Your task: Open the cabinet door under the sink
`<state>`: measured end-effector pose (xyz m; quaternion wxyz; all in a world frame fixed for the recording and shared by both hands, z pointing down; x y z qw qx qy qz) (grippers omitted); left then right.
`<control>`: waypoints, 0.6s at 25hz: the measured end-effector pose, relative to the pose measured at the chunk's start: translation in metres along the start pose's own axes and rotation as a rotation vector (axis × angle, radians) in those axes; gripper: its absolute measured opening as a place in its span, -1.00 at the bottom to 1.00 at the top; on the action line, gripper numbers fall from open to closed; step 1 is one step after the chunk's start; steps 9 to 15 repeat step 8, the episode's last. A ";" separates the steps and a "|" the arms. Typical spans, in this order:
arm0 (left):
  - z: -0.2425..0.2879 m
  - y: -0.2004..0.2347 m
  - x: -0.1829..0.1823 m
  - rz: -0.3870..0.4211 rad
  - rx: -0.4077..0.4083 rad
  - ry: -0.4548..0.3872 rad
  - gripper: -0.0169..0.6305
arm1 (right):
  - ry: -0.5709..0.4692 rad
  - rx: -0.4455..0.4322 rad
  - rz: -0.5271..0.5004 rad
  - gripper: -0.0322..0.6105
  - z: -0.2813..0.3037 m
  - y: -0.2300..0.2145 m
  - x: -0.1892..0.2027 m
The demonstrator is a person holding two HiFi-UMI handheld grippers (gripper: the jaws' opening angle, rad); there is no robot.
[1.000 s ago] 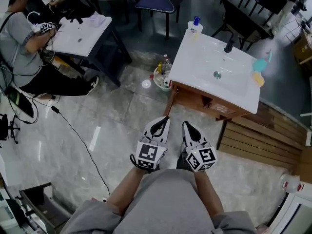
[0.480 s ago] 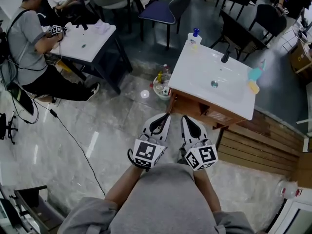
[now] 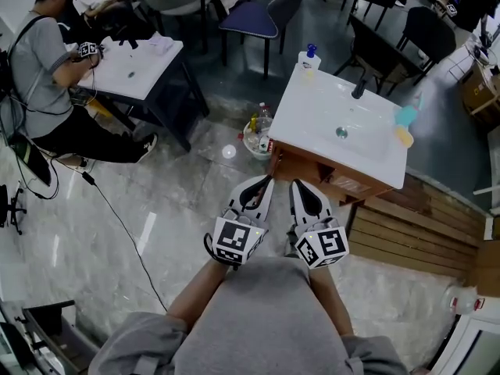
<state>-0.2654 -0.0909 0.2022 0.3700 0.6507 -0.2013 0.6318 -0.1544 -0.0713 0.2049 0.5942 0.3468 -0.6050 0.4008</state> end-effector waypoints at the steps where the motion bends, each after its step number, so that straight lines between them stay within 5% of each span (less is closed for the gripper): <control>1: 0.000 0.000 0.000 -0.002 0.001 -0.001 -0.92 | 0.001 -0.002 -0.003 -0.88 0.000 0.001 0.000; 15: 0.000 0.005 -0.001 -0.009 -0.004 -0.012 -0.92 | 0.002 -0.003 -0.008 -0.88 0.002 0.003 0.000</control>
Point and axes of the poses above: the fingertips, and each gripper's own axes: z forward along the fingers, y to its left, x out of its underside, the point moved 5 cm from there along -z, backward along the fingers, and after that the axes turned 10 degrees about -z, right-handed, at the moved point
